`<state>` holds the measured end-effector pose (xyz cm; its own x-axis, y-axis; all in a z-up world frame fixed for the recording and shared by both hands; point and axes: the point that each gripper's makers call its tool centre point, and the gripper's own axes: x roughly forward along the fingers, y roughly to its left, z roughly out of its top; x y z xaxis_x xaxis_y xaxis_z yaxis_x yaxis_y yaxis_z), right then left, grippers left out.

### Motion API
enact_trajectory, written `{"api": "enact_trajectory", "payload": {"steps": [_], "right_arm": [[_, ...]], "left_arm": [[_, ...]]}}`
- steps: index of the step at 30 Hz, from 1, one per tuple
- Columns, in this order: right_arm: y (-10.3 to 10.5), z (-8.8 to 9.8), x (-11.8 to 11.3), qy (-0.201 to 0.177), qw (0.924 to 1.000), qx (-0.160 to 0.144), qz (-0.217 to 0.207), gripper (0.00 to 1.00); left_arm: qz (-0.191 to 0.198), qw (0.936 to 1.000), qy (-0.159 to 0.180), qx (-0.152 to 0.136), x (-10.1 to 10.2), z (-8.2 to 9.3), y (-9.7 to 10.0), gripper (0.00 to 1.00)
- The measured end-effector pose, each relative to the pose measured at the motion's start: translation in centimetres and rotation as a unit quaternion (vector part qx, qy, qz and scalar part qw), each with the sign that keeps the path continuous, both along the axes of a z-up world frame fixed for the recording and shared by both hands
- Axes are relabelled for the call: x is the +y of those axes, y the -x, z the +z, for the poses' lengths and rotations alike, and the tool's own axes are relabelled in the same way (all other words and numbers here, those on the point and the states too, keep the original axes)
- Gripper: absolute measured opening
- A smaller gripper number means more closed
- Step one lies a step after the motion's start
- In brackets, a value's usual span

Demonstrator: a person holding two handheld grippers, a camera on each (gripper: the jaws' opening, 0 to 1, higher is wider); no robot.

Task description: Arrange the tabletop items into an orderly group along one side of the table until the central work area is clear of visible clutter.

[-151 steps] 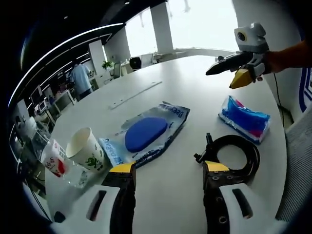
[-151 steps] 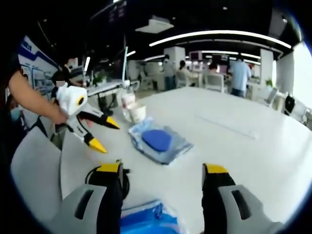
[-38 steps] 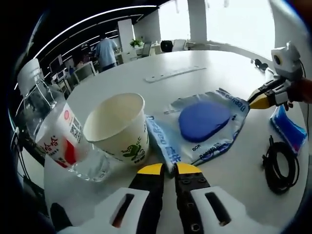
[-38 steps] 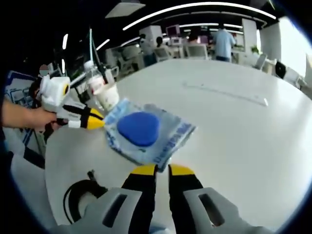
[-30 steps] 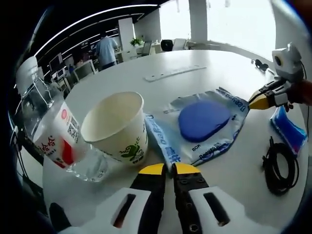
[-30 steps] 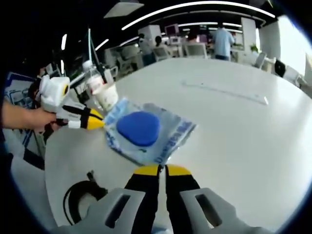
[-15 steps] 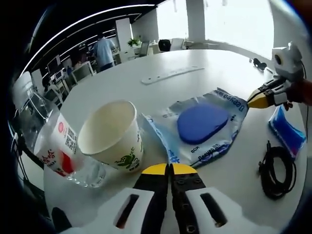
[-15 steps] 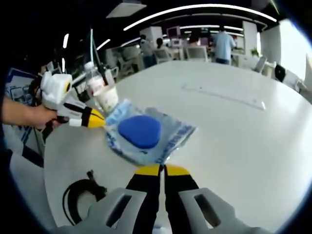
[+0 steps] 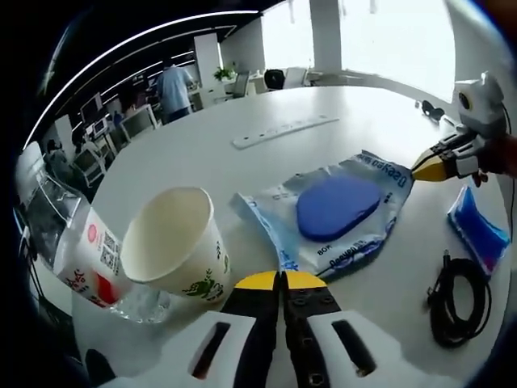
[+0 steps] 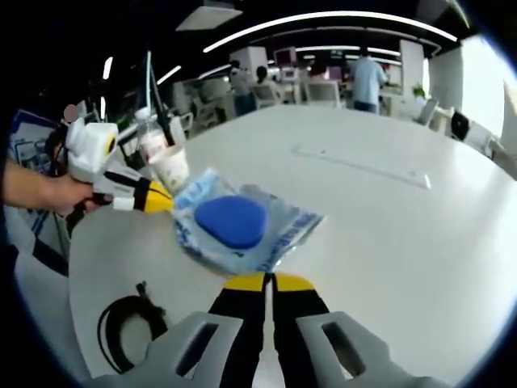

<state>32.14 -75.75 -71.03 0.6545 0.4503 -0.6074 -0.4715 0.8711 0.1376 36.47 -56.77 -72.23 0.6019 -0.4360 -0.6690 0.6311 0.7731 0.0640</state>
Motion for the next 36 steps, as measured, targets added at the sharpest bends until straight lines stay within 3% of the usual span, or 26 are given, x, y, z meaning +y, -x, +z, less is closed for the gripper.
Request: {"api": "enact_trajectory", "payload": {"steps": [36], "right_arm": [[-0.4,-1.3,-0.5,0.017,0.9997,0.011,-0.013,0.0]], "left_arm": [[0.006,0.9999,-0.002,0.015,0.0,-0.6,0.1,0.01]]}}
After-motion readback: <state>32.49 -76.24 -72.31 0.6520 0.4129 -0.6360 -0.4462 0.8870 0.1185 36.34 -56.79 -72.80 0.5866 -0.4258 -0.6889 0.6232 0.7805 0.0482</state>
